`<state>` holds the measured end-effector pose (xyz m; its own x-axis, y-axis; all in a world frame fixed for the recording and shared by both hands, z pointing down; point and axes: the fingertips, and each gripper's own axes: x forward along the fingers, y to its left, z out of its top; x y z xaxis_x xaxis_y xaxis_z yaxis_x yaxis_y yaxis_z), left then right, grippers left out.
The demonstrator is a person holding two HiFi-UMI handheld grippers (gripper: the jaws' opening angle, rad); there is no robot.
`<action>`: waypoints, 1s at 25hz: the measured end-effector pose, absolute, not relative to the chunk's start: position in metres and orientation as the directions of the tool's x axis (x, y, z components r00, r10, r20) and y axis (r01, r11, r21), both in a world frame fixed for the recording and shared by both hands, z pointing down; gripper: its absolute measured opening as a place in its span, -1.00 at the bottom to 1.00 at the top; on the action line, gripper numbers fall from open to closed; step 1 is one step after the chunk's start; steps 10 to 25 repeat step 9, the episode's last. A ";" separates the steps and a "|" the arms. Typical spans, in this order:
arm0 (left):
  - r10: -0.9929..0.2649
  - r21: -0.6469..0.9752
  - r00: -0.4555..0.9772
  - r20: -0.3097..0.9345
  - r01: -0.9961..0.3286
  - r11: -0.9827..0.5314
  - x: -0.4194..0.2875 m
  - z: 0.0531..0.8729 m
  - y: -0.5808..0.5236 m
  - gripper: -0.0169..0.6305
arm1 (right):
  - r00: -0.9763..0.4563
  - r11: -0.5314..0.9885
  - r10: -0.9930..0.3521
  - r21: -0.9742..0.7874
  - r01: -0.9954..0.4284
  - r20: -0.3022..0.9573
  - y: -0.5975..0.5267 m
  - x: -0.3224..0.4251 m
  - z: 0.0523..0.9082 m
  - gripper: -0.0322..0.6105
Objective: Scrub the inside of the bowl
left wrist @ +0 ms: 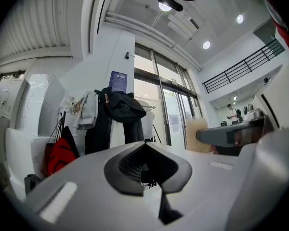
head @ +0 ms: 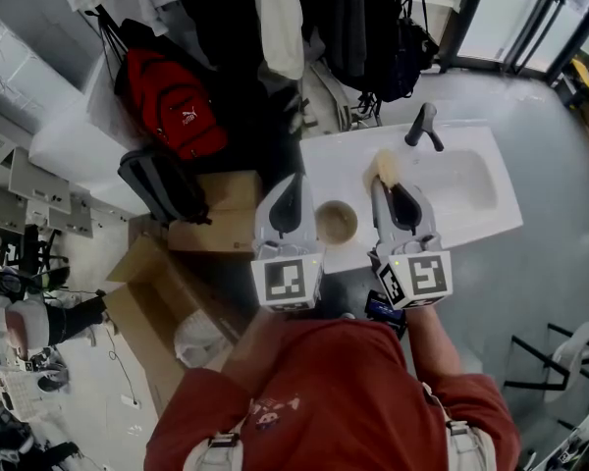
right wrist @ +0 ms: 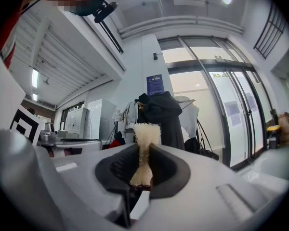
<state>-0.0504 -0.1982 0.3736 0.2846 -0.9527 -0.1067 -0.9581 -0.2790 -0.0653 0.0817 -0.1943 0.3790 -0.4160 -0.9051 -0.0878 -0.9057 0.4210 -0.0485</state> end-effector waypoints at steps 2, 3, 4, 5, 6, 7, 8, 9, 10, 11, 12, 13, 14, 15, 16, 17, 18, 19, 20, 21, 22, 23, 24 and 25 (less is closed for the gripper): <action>-0.952 -0.063 0.288 -0.104 -0.957 -0.283 -0.049 0.374 -0.199 -0.93 | -0.414 0.420 -0.906 -0.051 -0.906 -0.092 -0.195 0.083 0.379 -0.74; -0.952 -0.061 0.289 -0.103 -0.957 -0.284 -0.048 0.374 -0.199 -0.93 | -0.414 0.420 -0.905 -0.051 -0.906 -0.095 -0.196 0.084 0.379 -0.74; -0.951 -0.061 0.290 -0.103 -0.957 -0.285 -0.048 0.374 -0.200 -0.92 | -0.414 0.420 -0.905 -0.051 -0.906 -0.096 -0.196 0.084 0.378 -0.74; -0.951 -0.063 0.291 -0.105 -0.956 -0.286 -0.048 0.374 -0.200 -0.92 | -0.415 0.421 -0.904 -0.049 -0.906 -0.099 -0.196 0.084 0.378 -0.74; -0.950 -0.067 0.292 -0.106 -0.956 -0.286 -0.047 0.374 -0.200 -0.93 | -0.416 0.422 -0.904 -0.048 -0.905 -0.100 -0.196 0.084 0.377 -0.74; -0.950 -0.071 0.294 -0.107 -0.955 -0.287 -0.047 0.374 -0.200 -0.92 | -0.416 0.422 -0.904 -0.047 -0.905 -0.102 -0.195 0.084 0.377 -0.74; -0.949 -0.075 0.295 -0.107 -0.955 -0.288 -0.046 0.375 -0.199 -0.92 | -0.416 0.422 -0.903 -0.046 -0.905 -0.102 -0.195 0.084 0.377 -0.74; -0.949 -0.078 0.296 -0.107 -0.954 -0.289 -0.046 0.376 -0.199 -0.92 | -0.417 0.423 -0.903 -0.045 -0.905 -0.102 -0.195 0.084 0.377 -0.74; -0.949 -0.078 0.296 -0.107 -0.954 -0.289 -0.046 0.376 -0.199 -0.92 | -0.417 0.423 -0.903 -0.045 -0.905 -0.102 -0.195 0.084 0.377 -0.74; -0.949 -0.078 0.296 -0.107 -0.954 -0.289 -0.046 0.376 -0.199 -0.92 | -0.417 0.423 -0.903 -0.045 -0.905 -0.102 -0.195 0.084 0.377 -0.74; -0.949 -0.078 0.296 -0.107 -0.954 -0.289 -0.046 0.376 -0.199 -0.92 | -0.417 0.423 -0.903 -0.045 -0.905 -0.102 -0.195 0.084 0.377 -0.74; -0.949 -0.078 0.296 -0.107 -0.954 -0.289 -0.046 0.376 -0.199 -0.92 | -0.417 0.423 -0.903 -0.045 -0.905 -0.102 -0.195 0.084 0.377 -0.74; -0.949 -0.078 0.296 -0.107 -0.954 -0.289 -0.046 0.376 -0.199 -0.92 | -0.417 0.423 -0.903 -0.045 -0.905 -0.102 -0.195 0.084 0.377 -0.74; -0.949 -0.078 0.296 -0.107 -0.954 -0.289 -0.046 0.376 -0.199 -0.92 | -0.417 0.423 -0.903 -0.045 -0.905 -0.102 -0.195 0.084 0.377 -0.74; -0.949 -0.078 0.296 -0.107 -0.954 -0.289 -0.046 0.376 -0.199 -0.92 | -0.417 0.423 -0.903 -0.045 -0.905 -0.102 -0.195 0.084 0.377 -0.74; -0.949 -0.078 0.296 -0.107 -0.954 -0.289 -0.046 0.376 -0.199 -0.92 | -0.417 0.423 -0.903 -0.045 -0.905 -0.102 -0.195 0.084 0.377 -0.74; -0.949 -0.078 0.296 -0.107 -0.954 -0.289 -0.046 0.376 -0.199 -0.92 | -0.417 0.423 -0.903 -0.045 -0.905 -0.102 -0.195 0.084 0.377 -0.74; -0.949 -0.078 0.296 -0.107 -0.954 -0.289 -0.046 0.376 -0.199 -0.92 | -0.417 0.423 -0.903 -0.045 -0.905 -0.102 -0.195 0.084 0.377 -0.74; -0.949 -0.078 0.296 -0.107 -0.954 -0.289 -0.046 0.376 -0.199 -0.92 | -0.417 0.423 -0.903 -0.045 -0.905 -0.102 -0.195 0.084 0.377 -0.74; -0.949 -0.078 0.296 -0.107 -0.954 -0.289 -0.046 0.376 -0.199 -0.92 | -0.417 0.423 -0.903 -0.045 -0.905 -0.102 -0.195 0.084 0.377 -0.74; -0.949 -0.078 0.296 -0.107 -0.954 -0.289 -0.046 0.376 -0.199 -0.92 | -0.417 0.423 -0.903 -0.045 -0.905 -0.102 -0.195 0.084 0.377 -0.74; -0.949 -0.078 0.296 -0.107 -0.954 -0.289 -0.046 0.376 -0.199 -0.92 | -0.417 0.423 -0.903 -0.045 -0.905 -0.102 -0.195 0.084 0.377 -0.74; -0.949 -0.078 0.296 -0.107 -0.954 -0.289 -0.046 0.376 -0.199 -0.92 | -0.417 0.423 -0.903 -0.045 -0.905 -0.102 -0.195 0.084 0.377 -0.74; -0.949 -0.078 0.296 -0.107 -0.954 -0.289 -0.046 0.376 -0.199 -0.92 | -0.417 0.423 -0.903 -0.045 -0.905 -0.102 -0.195 0.084 0.377 -0.74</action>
